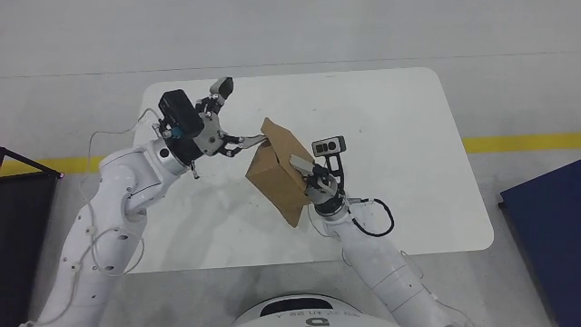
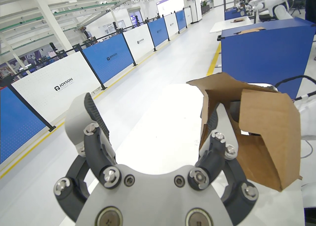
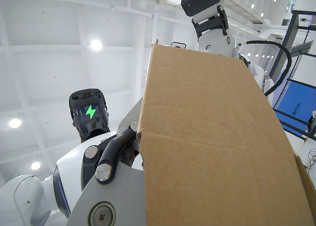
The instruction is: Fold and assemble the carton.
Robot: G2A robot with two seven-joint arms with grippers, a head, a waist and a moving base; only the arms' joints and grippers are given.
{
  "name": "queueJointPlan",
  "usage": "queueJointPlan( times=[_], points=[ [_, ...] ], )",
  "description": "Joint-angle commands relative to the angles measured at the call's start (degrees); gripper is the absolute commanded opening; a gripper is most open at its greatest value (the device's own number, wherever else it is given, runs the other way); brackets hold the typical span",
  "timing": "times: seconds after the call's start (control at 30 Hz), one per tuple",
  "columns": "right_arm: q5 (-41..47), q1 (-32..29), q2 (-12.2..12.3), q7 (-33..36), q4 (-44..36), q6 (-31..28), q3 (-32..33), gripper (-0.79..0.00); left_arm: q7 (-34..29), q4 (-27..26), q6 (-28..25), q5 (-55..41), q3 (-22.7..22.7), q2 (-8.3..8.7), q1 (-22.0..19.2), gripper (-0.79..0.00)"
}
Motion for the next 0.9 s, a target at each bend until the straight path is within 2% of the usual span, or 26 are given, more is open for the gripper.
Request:
queueJointPlan(
  times=[0.0, 0.07, 0.17, 0.3, 0.4, 0.6, 0.73, 0.87],
  points=[
    [-0.41, -0.06, 0.03, -0.77, -0.06, 0.43, 0.03, -0.785, -0.89, 1.13, 3.27, -7.06, -0.55, -0.26, 0.27, 0.000],
    [-1.38, -0.48, 0.17, -1.78, -0.81, 1.03, 0.31, -0.785, -3.56, 2.83, 2.77, -14.56, -0.95, -0.33, 1.05, 0.000],
    [-7.41, -0.75, 0.65, -3.87, -0.88, 0.15, 1.29, -0.785, -9.10, 5.31, 2.61, -25.73, -2.89, -0.19, 1.41, 0.000],
    [-14.58, -0.80, 1.14, -6.77, -1.60, 0.57, 1.75, -0.785, -14.83, 5.44, -0.29, -32.02, -4.27, 0.13, 0.71, 0.000],
    [-16.17, -1.02, 1.27, -8.40, -2.43, 1.31, 1.54, -0.785, -17.28, 4.75, -1.78, -32.70, -4.40, 0.24, -0.80, 0.000],
    [-15.14, -1.31, 1.56, -7.56, -2.91, 1.69, 1.75, -0.785, -22.46, 2.88, -5.40, -25.72, -1.07, 0.26, -4.65, 0.000],
    [-15.13, -1.54, 1.76, -7.34, -3.05, 1.56, 1.91, -0.785, -24.52, 3.70, -7.91, -22.71, 2.06, 0.12, -6.13, 0.000],
    [-14.65, -2.07, 2.03, -7.08, -3.23, 1.45, 2.42, -0.785, -24.60, 5.32, -9.95, -21.84, 2.95, 0.14, -6.25, 0.000]
  ],
)
